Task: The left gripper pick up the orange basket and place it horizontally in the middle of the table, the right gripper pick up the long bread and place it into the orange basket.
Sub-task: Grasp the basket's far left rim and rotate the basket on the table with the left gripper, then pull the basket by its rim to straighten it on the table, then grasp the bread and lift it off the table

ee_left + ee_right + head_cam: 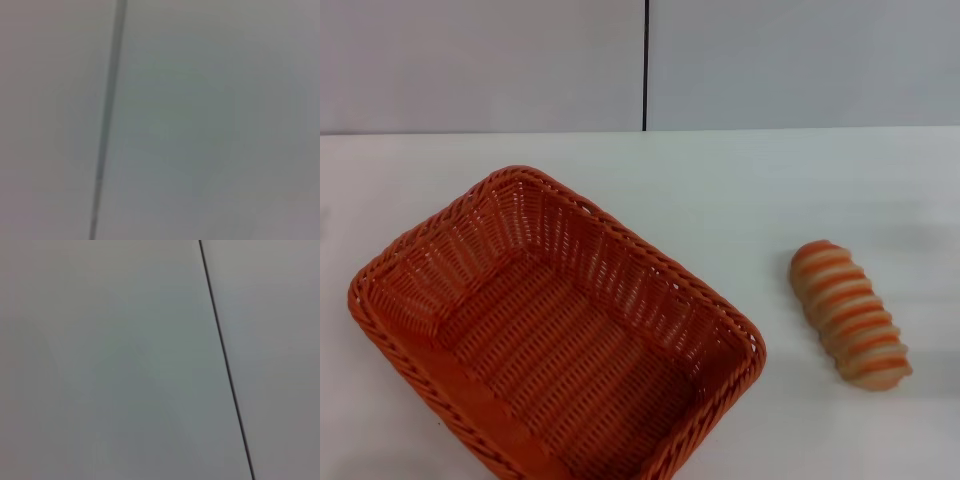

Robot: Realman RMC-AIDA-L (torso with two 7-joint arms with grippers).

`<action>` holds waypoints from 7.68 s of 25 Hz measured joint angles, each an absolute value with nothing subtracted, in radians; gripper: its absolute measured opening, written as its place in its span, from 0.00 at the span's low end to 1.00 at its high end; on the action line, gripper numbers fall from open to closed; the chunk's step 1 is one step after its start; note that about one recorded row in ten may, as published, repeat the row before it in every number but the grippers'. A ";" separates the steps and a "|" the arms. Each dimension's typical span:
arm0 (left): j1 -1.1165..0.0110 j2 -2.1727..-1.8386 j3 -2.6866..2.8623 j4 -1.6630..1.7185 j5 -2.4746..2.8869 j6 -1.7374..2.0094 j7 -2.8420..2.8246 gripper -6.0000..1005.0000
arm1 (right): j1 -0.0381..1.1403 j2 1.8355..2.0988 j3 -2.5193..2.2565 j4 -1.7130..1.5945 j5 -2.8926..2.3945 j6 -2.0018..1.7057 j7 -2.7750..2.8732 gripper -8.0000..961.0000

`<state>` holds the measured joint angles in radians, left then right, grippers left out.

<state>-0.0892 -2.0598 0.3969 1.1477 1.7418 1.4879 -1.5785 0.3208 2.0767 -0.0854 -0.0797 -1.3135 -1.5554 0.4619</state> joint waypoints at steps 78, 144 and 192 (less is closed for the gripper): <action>-0.475 -2.074 1.297 1.502 2.704 1.625 -2.466 0.52 | 0.331 2.077 -0.089 -0.083 -1.312 -1.531 0.462 0.46; -0.255 -2.074 0.969 1.570 2.461 1.611 -2.879 0.18 | 0.408 2.069 -0.104 -0.113 -1.315 -1.599 0.471 0.41; -0.274 -2.057 0.323 1.041 1.803 1.740 -1.856 0.83 | 0.394 2.044 -0.319 -0.832 -1.796 -1.379 1.686 0.37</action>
<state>-0.2737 -2.0571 0.3227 1.0406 1.8030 1.7403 -1.8557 0.3943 2.0443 -0.3188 -0.8325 -1.7955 -1.3789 1.6864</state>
